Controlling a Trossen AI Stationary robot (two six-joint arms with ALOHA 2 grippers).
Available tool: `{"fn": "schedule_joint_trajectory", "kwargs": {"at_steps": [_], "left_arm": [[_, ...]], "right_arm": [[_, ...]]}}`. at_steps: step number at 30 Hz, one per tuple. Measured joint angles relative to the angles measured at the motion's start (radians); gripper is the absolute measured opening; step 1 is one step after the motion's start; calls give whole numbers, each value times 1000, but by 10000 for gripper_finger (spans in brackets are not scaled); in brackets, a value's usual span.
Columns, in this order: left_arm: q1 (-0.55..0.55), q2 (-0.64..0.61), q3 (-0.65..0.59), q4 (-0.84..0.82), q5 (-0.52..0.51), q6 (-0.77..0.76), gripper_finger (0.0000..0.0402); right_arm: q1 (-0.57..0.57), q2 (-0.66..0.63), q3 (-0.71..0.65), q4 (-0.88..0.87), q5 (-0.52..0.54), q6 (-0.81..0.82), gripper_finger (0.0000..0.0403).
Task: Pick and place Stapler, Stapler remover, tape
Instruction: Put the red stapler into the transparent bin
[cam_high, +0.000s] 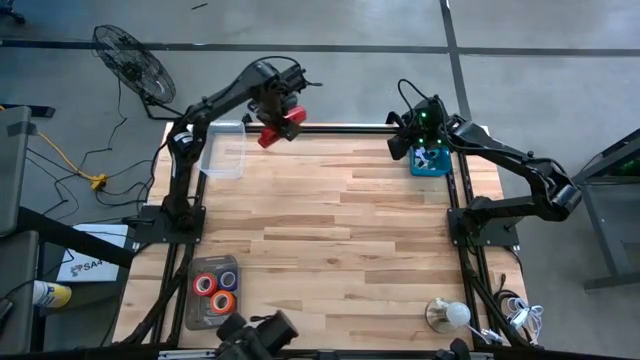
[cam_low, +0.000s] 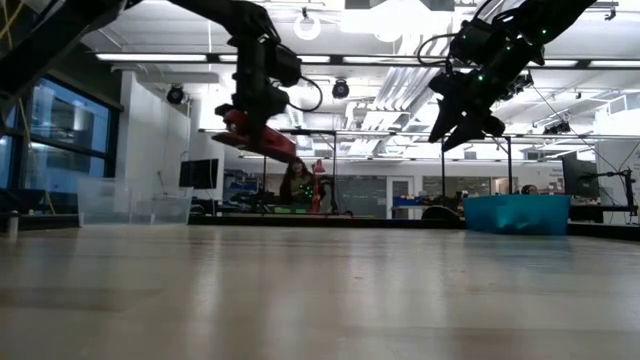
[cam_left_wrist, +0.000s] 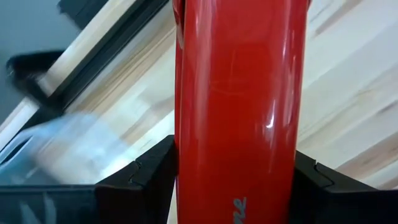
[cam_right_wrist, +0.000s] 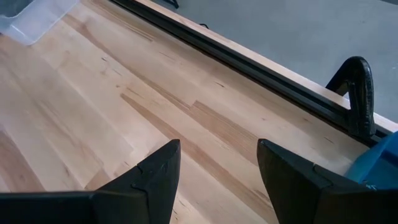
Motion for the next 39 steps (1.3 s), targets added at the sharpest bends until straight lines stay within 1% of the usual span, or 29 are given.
{"fn": "schedule_joint_trajectory", "kwargs": {"at_steps": [5, 11, 14, 16, 20, 23, 28, 33, 39], "left_arm": [[31, -22, 0, -76, -58, -15, 198], [58, -84, -48, -73, -66, -40, 198], [77, -123, -96, -64, -64, -57, 198], [79, -154, -143, -65, -69, -80, 198], [104, -229, -280, -55, -82, -128, 198], [129, -297, -406, 10, -84, -178, 198], [189, -415, -570, 122, -40, -279, 198], [249, -485, -675, 149, -48, -333, 198], [327, -496, -759, 162, -8, -327, 198]], "right_arm": [[0, 0, 0, 13, 0, -8, 204], [0, 0, 0, 15, -11, -8, 204], [0, 0, 0, 17, -16, -9, 204], [0, 0, 0, 19, -16, -12, 204], [0, 0, 0, 27, -16, -14, 204], [0, 0, 0, 40, -16, -14, 204], [0, 0, 0, 59, -18, -14, 204], [0, 0, 0, 62, -18, -15, 204], [0, 0, 0, 64, -19, -33, 204]]}}
